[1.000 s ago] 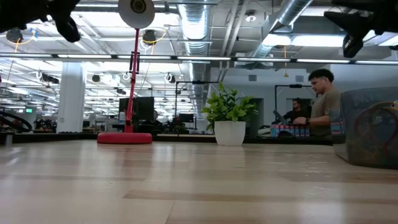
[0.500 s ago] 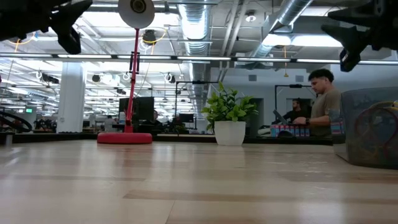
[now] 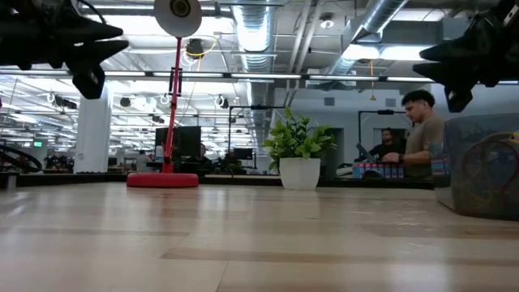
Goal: Pick and place items into bin
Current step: Return to Home Position
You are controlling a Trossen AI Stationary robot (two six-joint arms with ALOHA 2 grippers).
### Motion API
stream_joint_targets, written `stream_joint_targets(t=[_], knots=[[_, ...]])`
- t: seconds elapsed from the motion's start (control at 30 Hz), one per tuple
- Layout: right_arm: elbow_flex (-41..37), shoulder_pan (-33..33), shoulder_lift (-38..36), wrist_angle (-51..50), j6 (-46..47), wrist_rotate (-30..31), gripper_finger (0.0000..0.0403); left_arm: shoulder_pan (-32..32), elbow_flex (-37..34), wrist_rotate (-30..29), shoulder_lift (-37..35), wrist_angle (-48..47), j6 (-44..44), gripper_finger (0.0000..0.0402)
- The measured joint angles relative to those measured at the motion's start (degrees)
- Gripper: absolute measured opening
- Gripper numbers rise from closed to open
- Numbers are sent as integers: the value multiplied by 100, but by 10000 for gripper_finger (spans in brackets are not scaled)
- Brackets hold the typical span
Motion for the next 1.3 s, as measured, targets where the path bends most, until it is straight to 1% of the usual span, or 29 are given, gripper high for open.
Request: stream_joint_targets(t=[0.37, 0.53, 1.3], knots=[[0, -1, 1, -2, -122, -10, 111, 0, -4, -13, 0, -604, -266, 73], [-2, 1, 1, -2, -122, -11, 111, 0, 2, 122, 2, -637, -187, 73], [-4, 1, 1, -4, -124, -13, 111, 0, 7, 136, 2, -672, -164, 73]])
